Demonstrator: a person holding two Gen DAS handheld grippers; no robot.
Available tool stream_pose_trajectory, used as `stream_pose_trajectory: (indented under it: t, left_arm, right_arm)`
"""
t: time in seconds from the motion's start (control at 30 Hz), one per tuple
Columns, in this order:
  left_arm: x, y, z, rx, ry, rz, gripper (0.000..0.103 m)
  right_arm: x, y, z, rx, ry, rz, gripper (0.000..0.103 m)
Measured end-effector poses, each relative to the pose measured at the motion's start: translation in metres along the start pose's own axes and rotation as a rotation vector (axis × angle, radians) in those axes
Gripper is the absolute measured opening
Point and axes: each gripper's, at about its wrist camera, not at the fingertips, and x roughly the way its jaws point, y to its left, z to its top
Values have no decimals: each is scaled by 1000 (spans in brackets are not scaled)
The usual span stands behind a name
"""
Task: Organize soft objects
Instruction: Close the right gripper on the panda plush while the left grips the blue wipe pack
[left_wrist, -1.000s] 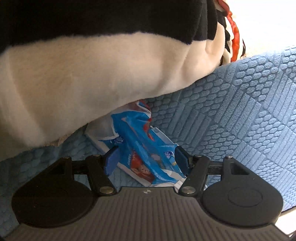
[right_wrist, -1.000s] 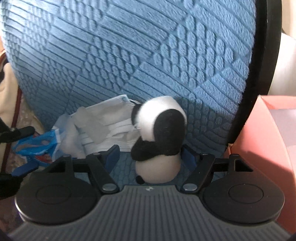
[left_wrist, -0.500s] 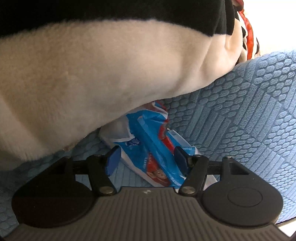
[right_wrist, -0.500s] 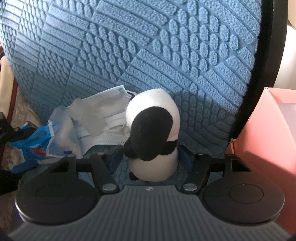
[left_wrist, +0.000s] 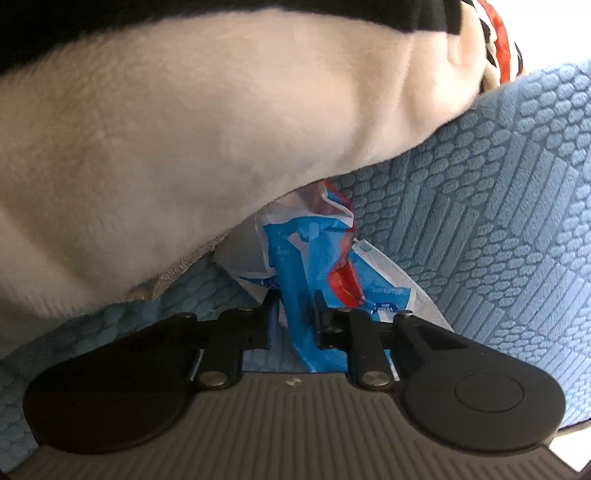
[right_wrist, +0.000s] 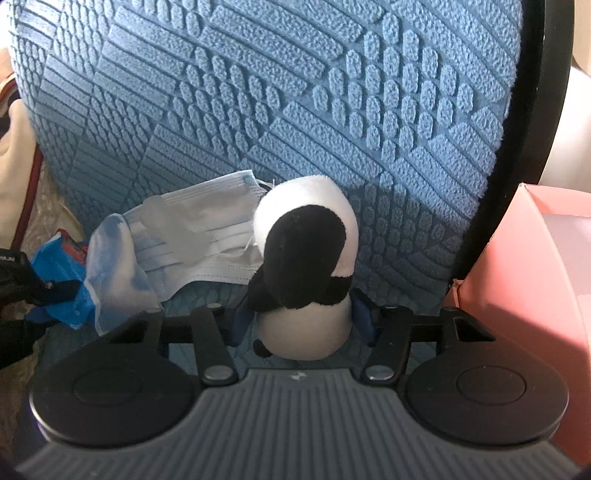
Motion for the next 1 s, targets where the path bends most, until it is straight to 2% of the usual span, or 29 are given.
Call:
stream_pose_trajectory:
  t: [0.4,0.6,1.0]
  left_arm:
    - [-25,-29,-9,197,-32,29,14]
    - [-46,-25,-17,284,-45,39,14]
    - [-83,-19,-37,419,-50,21,12]
  right_arm:
    - [-38,-1,-8,-41,-28,13,59]
    - [-57,-1,-11,-56,-33,21,59]
    - [-105,-11,-38,-48,-30,50,59]
